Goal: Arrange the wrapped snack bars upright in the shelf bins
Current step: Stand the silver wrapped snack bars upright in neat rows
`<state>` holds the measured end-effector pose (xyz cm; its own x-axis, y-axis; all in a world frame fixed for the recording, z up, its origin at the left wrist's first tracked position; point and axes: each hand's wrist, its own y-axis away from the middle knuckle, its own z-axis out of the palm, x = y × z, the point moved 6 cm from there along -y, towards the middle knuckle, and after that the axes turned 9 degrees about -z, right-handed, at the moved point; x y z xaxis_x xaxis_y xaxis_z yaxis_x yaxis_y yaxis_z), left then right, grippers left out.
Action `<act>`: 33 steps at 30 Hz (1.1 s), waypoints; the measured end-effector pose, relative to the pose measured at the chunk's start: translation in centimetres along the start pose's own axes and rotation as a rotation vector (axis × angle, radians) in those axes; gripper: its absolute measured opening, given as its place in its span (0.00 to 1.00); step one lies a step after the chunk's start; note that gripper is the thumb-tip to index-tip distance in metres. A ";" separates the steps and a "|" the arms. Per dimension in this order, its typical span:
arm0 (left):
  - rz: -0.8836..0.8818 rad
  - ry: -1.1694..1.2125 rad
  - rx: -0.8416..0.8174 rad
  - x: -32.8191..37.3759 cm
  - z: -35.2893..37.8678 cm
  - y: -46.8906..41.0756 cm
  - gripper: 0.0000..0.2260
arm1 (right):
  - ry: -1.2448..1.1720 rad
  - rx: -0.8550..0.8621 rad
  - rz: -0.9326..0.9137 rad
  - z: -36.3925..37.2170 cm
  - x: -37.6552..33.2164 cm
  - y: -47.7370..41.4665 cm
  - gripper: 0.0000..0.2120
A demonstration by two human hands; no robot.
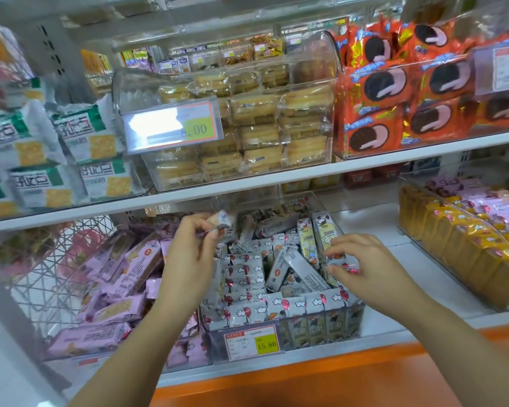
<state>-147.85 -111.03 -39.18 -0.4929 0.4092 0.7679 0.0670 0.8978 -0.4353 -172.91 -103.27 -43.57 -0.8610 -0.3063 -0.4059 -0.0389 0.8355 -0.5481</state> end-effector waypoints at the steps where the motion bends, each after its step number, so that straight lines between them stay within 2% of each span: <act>1: 0.014 -0.103 0.012 -0.4 -0.1 -0.6 0.06 | 0.002 0.001 0.004 0.1 0.0 0.0 0.10; 6: 0.006 -0.419 -0.068 -2.3 1.2 -3.7 0.02 | 0.016 -0.001 0.000 0.1 0.0 -0.1 0.10; 8: 0.006 -0.506 -0.128 -3.0 1.7 -4.3 0.03 | 0.021 -0.004 -0.007 0.0 0.0 -0.1 0.10; 11: -0.040 -0.569 -0.253 -3.4 2.1 -4.1 0.12 | 0.020 -0.010 -0.008 0.0 0.1 -0.1 0.10; 13: -0.026 -0.622 -0.272 -3.1 2.1 -3.7 0.18 | 0.016 -0.008 -0.006 0.0 0.1 -0.1 0.10; 15: 0.054 -0.640 -0.220 -1.5 2.2 -3.1 0.19 | 0.011 -0.004 -0.001 0.0 0.2 -0.1 0.10; 17: 0.128 -0.566 -0.238 0.5 3.4 -2.2 0.17 | 0.007 0.006 0.001 -0.1 0.2 -0.2 0.10; 19: 0.123 -0.501 -0.388 1.5 5.8 -1.6 0.13 | 0.008 0.008 0.001 -0.1 0.2 -0.2 0.10; 21: 0.079 -0.499 -0.556 1.7 8.5 -1.5 0.15 | 0.006 0.011 0.002 -0.2 0.2 -0.2 0.10; 24: 0.011 -0.494 -0.799 1.6 11.5 -1.6 0.29 | 0.007 0.034 0.001 -0.7 0.7 -0.1 0.09; 25: -0.011 -0.487 -0.857 1.6 12.2 -1.6 0.31 | 0.006 0.044 0.002 -0.8 0.9 -0.1 0.09; 33: 0.016 -0.569 -0.820 0.7 14.5 -1.4 0.15 | -0.015 0.049 0.009 -1.1 1.4 0.0 0.09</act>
<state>-160.86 -114.32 -44.85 -0.8144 0.4762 0.3316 0.5502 0.8154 0.1802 -174.68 -103.23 -43.32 -0.8536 -0.3057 -0.4218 -0.0054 0.8149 -0.5796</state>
